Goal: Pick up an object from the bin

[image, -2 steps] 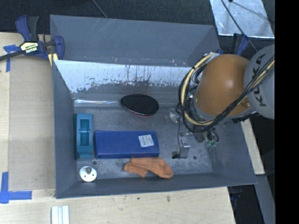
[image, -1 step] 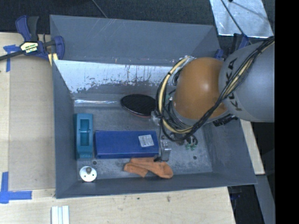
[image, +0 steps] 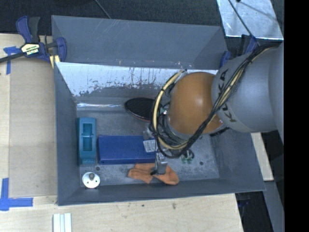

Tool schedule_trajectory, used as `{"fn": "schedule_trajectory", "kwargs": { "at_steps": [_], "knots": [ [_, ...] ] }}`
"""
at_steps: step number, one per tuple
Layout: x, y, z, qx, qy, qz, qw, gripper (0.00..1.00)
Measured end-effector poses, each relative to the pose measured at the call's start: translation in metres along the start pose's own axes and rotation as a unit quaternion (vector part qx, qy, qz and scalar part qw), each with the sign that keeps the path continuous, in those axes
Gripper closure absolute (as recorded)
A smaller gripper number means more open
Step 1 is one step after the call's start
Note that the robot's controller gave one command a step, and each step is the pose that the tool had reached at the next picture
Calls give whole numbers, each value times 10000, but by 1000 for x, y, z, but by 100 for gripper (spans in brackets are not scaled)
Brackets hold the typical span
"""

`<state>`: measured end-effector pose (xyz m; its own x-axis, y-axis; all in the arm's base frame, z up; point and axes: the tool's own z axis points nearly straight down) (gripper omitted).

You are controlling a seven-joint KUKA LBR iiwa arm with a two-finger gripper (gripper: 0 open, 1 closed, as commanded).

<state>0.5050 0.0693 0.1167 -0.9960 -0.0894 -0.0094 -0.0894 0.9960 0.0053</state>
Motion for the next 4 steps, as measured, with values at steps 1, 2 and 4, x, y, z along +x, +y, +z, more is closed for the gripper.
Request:
{"fn": "schedule_trajectory", "kwargs": {
  "at_steps": [1,2,4],
  "knots": [
    [6,9,30,27,52,464,9989,100],
    [6,9,31,28,50,463,9989,0],
    [6,8,31,31,50,461,9989,0]
  ]
}}
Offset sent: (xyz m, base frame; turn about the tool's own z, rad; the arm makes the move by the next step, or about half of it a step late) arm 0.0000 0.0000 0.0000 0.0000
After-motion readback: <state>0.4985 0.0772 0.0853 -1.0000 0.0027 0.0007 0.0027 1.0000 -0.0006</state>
